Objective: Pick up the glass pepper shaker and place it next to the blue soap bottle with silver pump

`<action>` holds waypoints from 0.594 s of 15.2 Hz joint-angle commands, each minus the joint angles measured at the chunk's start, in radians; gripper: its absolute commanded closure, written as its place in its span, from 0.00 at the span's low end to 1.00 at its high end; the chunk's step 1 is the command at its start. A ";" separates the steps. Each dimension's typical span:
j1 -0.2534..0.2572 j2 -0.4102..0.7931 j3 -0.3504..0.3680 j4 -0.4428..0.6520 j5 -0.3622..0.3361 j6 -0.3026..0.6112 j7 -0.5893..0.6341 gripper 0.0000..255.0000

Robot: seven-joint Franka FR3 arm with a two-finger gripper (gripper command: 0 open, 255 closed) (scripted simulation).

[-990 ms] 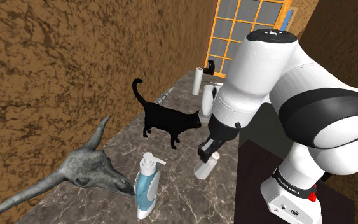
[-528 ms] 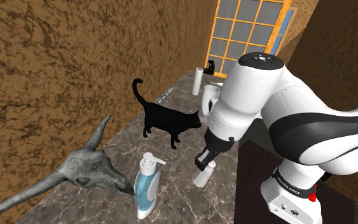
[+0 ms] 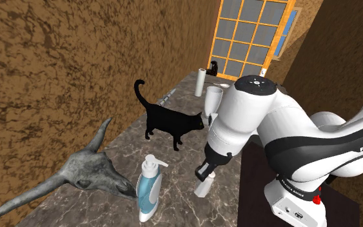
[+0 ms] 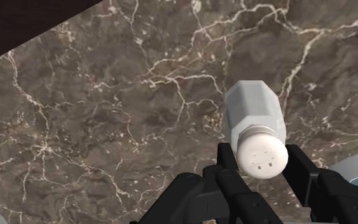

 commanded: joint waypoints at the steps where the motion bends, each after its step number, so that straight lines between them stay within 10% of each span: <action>1: -0.007 0.021 0.015 -0.013 -0.002 0.035 0.008 1.00; 9: -0.037 0.085 0.058 -0.036 -0.018 0.120 0.034 1.00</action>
